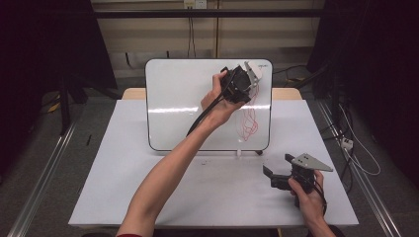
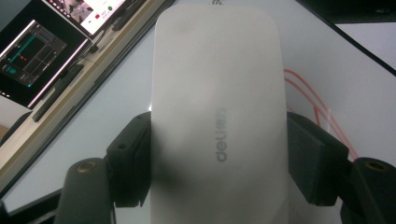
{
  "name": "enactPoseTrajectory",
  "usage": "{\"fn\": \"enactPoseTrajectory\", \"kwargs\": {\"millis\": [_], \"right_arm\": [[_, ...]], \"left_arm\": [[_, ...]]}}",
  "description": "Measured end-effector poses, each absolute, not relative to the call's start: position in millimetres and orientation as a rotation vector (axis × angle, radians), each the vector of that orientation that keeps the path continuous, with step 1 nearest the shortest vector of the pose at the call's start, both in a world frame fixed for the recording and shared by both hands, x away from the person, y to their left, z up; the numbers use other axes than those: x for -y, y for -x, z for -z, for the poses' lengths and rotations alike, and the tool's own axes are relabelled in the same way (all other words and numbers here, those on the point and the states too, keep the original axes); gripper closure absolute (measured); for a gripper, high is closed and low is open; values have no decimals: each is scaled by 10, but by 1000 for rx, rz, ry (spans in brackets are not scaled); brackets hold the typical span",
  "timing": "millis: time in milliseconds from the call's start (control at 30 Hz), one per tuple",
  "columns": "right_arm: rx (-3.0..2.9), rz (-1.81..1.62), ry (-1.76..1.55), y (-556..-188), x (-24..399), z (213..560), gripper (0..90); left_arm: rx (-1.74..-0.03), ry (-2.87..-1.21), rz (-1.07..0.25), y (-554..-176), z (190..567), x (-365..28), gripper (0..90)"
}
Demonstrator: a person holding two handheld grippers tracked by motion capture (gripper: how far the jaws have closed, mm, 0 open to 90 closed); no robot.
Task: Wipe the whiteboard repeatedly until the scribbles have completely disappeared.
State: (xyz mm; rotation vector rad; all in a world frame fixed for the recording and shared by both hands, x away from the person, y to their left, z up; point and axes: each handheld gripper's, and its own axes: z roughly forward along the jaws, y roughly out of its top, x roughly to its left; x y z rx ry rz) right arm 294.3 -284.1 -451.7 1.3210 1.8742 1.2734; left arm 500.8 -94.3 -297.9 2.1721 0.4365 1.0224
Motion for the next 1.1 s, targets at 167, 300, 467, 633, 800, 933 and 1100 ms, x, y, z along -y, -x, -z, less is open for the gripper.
{"fn": "enactPoseTrajectory", "kwargs": {"millis": [167, 300, 467, 633, 800, 933, 1100], "right_arm": [[-1878, -1273, -1321, -2942, 2842, 4518, 48], [-1877, -1275, -1322, -2943, 2840, 4518, 48], [-1877, -1277, -1319, -2942, 2844, 4517, 48], [-1878, -1278, -1320, -2945, 2842, 4519, 48], [-1878, -1279, -1319, -2943, 2839, 4518, 48], [-1879, -1279, -1319, -2942, 2843, 4517, 48], [-1878, -1279, -1325, -2948, 2836, 4519, 49]], "left_arm": [[-445, -2161, -1015, -5036, 2959, 953, 311], [-456, -2167, -1017, -5052, 2913, 977, 311], [-473, -2173, -1020, -5086, 2883, 1004, 311], [-497, -2167, -1014, -5077, 2865, 1037, 311], [-499, -2153, -1012, -5091, 2824, 1047, 311], [-499, -2154, -1019, -5096, 2837, 1049, 311], [-495, -2149, -1020, -5105, 2847, 1048, 311]]}}
